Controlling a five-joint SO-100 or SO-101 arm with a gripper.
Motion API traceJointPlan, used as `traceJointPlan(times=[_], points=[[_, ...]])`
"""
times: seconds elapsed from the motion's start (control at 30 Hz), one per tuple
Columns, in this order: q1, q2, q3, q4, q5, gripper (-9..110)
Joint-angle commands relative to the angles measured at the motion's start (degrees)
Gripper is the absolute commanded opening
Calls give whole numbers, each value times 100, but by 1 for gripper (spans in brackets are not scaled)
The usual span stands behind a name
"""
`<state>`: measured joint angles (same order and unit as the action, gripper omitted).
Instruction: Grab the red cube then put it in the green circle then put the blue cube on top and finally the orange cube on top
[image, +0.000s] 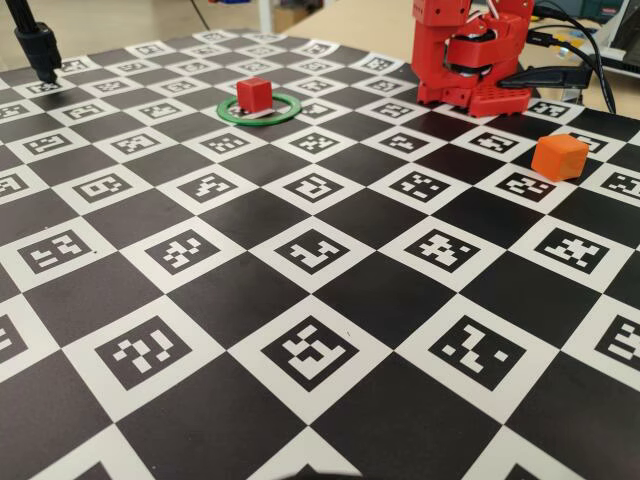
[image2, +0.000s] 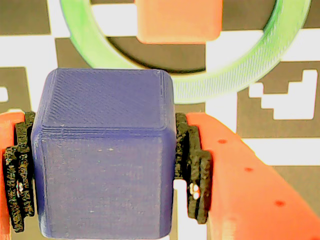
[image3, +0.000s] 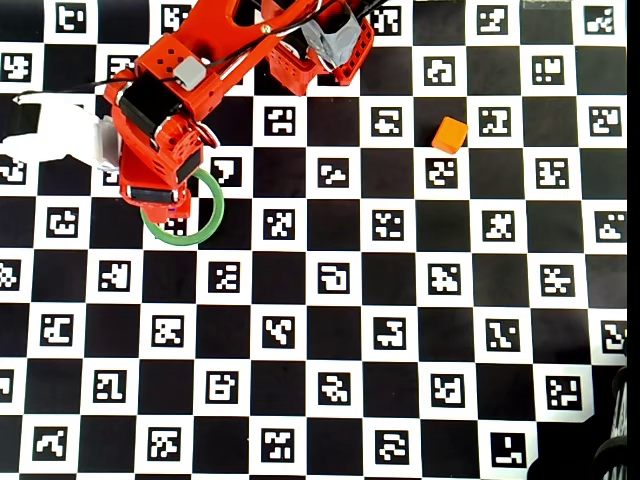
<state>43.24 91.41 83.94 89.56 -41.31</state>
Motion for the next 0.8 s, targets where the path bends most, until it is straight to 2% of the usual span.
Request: traceJointPlan(times=[0.0,0.77], points=[[97,158,0,-149,-149,10],[211,149,1450,-1380,-571,9]])
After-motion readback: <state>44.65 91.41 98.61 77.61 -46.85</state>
